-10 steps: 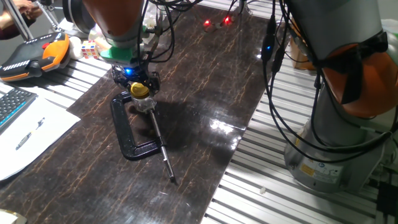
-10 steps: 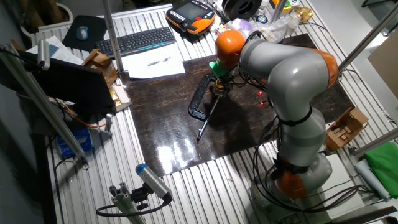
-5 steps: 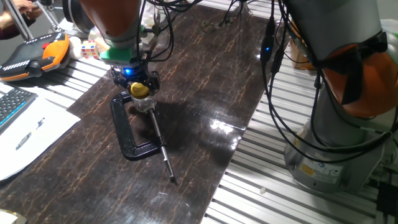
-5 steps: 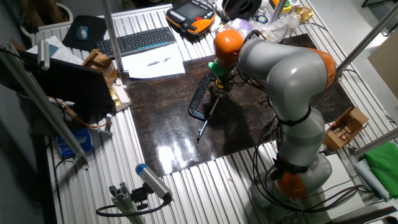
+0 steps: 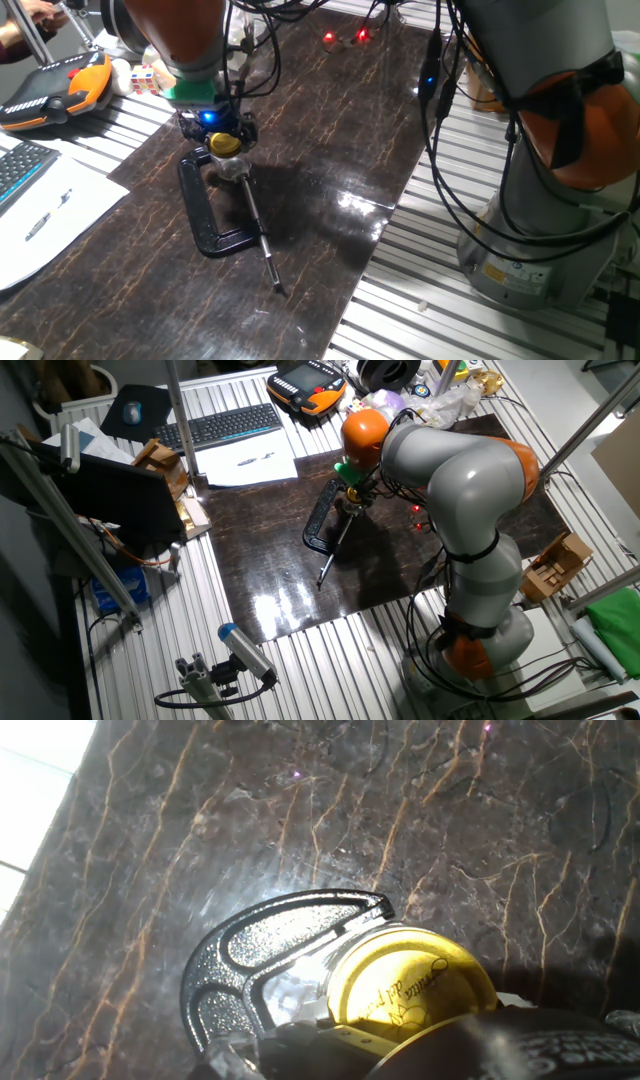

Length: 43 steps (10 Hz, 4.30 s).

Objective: Unscrew the lid from the jar

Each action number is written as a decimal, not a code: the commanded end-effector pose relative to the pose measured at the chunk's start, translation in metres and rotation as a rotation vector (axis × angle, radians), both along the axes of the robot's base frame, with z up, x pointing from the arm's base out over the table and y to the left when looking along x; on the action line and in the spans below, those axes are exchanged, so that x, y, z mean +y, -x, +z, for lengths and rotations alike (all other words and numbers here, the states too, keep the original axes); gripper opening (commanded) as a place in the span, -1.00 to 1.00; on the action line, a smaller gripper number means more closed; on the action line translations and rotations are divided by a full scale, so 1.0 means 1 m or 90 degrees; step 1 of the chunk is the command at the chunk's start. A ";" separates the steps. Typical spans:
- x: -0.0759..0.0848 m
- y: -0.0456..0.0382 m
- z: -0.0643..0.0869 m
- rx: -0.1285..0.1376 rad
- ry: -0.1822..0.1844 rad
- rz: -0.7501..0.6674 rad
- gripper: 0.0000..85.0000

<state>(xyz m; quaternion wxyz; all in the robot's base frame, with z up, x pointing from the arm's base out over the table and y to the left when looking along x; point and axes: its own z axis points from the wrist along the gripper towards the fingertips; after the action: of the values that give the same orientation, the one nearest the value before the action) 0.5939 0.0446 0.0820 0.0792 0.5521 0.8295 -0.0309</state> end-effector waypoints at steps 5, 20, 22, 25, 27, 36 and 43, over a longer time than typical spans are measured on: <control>0.000 0.0011 0.000 0.008 0.004 0.025 0.29; 0.001 0.0029 0.002 0.015 0.012 0.012 0.15; 0.001 0.0034 0.001 0.012 0.006 -0.007 0.10; 0.000 0.0039 0.001 0.012 0.003 -0.060 0.06; 0.000 0.0041 0.001 0.012 0.004 -0.107 0.06; 0.000 0.0052 0.003 0.008 -0.011 -0.224 0.07; -0.001 0.0058 0.005 -0.007 -0.028 -0.226 1.00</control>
<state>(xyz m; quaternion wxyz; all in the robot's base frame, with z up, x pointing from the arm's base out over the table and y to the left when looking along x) 0.5878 0.0437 0.0878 0.0641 0.6906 0.7199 -0.0242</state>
